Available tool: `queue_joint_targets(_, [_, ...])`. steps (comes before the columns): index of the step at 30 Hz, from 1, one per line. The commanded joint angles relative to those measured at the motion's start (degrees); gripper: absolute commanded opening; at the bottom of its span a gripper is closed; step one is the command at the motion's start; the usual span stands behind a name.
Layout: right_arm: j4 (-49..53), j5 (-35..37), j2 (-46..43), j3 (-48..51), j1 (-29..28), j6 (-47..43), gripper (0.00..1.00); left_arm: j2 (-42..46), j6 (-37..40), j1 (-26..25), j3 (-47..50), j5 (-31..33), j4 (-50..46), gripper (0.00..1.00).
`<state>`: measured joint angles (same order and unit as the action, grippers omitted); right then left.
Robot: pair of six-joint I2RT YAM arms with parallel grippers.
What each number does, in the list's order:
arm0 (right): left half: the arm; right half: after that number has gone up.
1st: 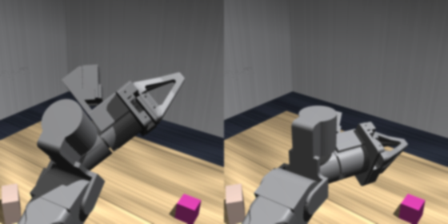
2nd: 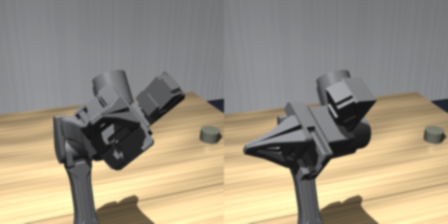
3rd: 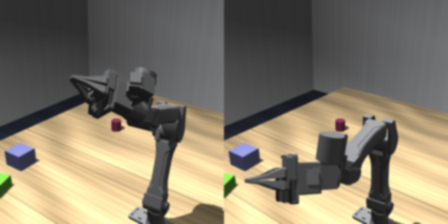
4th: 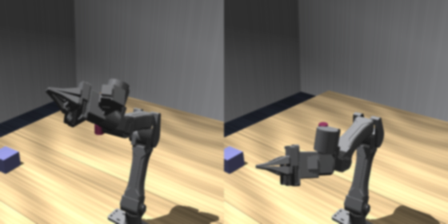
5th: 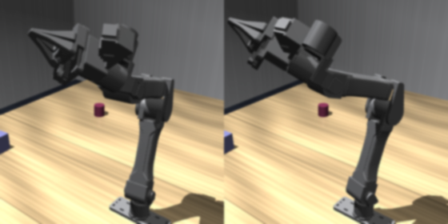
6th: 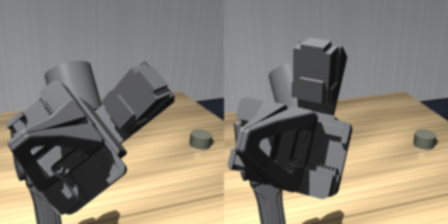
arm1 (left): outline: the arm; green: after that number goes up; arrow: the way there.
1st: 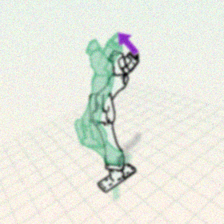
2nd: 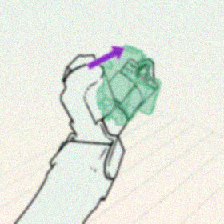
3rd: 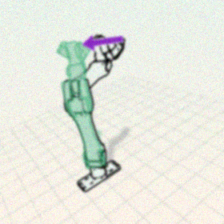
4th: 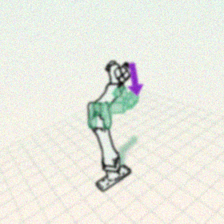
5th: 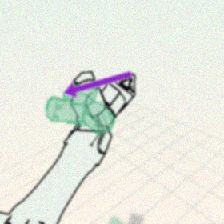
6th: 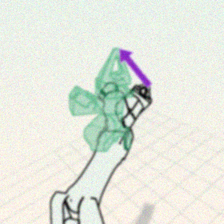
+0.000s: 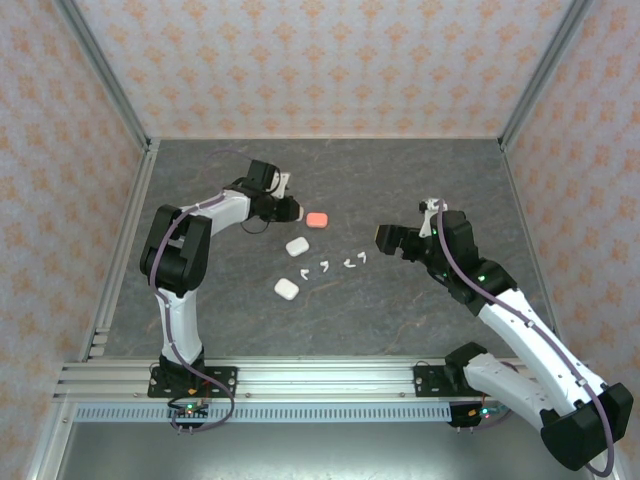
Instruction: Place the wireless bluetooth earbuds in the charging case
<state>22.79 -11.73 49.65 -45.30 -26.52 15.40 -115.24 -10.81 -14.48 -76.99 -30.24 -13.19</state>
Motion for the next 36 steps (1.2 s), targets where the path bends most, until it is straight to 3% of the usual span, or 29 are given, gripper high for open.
queue_joint_targets(1, [-0.36,1.10,0.18,0.21,0.12,-0.72,0.99,-0.67,-0.79,0.68,-1.19,-0.61,-2.43,0.09])
queue_joint_targets(9, [-0.28,0.92,0.37,0.15,0.10,-0.46,0.99,-0.35,0.23,1.40,-1.10,0.70,-3.90,0.32])
queue_joint_targets(25, [2.89,2.91,1.58,-0.86,0.12,-1.19,0.99,5.46,3.56,3.03,1.39,3.97,-4.72,0.42])
queue_joint_targets(36, [0.99,-2.65,6.45,-4.40,0.15,-10.07,0.99,22.67,1.82,3.14,12.24,6.89,1.46,0.47])
